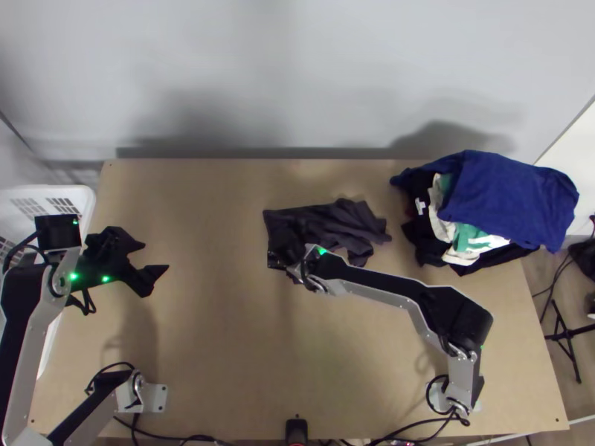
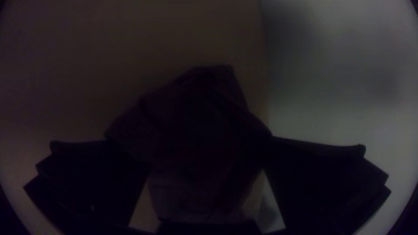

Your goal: Fold the t-shirt

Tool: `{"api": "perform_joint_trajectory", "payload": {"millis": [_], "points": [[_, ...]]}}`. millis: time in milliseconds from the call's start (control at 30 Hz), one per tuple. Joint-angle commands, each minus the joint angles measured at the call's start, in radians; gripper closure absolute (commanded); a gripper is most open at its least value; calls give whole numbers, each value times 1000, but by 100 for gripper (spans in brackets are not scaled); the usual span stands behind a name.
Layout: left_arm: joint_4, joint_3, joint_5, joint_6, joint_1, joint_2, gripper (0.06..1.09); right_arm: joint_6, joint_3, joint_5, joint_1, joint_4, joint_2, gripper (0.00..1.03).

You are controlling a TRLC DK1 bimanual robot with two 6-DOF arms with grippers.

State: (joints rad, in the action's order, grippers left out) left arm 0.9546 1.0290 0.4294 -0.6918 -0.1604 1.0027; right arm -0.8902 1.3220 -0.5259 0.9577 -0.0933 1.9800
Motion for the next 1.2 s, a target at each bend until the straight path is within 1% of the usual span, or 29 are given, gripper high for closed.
{"api": "perform_joint_trajectory", "payload": {"millis": [0,100,167,400,467,567,600,700,733,767,800,833,867,900,933,1033,1100,1167], "points": [[-4,-29,9,6,1,-10,10,-16,-27,-20,-11,44,11,5],[-5,-41,14,8,-1,-15,10,-10,-33,-20,-14,50,34,5],[-8,-60,14,0,-1,-19,10,-15,-47,-20,-16,86,45,5],[-8,-89,14,2,-2,-46,10,-12,-64,-25,-16,93,46,5],[-10,-96,12,2,-2,-46,10,-30,-58,-28,-24,142,69,5],[-10,-101,14,9,-2,-49,10,-85,-35,-29,-37,225,118,5],[-10,-101,14,14,-2,-55,10,-85,-23,-31,-42,227,131,7],[-10,-101,14,18,-2,-73,10,-85,-9,-29,-47,227,138,22],[-8,-101,12,17,-2,-76,10,-85,-10,-29,-45,227,138,30],[-8,-99,12,15,-4,-78,10,-92,-12,-29,-45,227,138,42],[-8,-99,12,15,-5,-79,10,-105,-17,-29,-45,230,138,57],[-8,-99,12,14,-8,-79,10,-113,-21,-29,-45,253,138,75],[-8,-98,12,14,-13,-79,10,-135,-32,-28,-43,291,138,91],[-8,-95,12,14,-13,-79,10,-162,-50,-28,-43,342,135,100],[-7,-93,12,14,-13,-79,10,-168,-67,-29,-43,377,128,100],[-7,-86,12,14,-13,-79,10,-154,-98,-28,-45,389,79,100],[-1,-72,12,15,-14,-79,10,-112,-104,-25,-45,400,19,100],[12,-55,12,15,-13,-78,10,-52,-81,12,-54,377,-58,100]]}}
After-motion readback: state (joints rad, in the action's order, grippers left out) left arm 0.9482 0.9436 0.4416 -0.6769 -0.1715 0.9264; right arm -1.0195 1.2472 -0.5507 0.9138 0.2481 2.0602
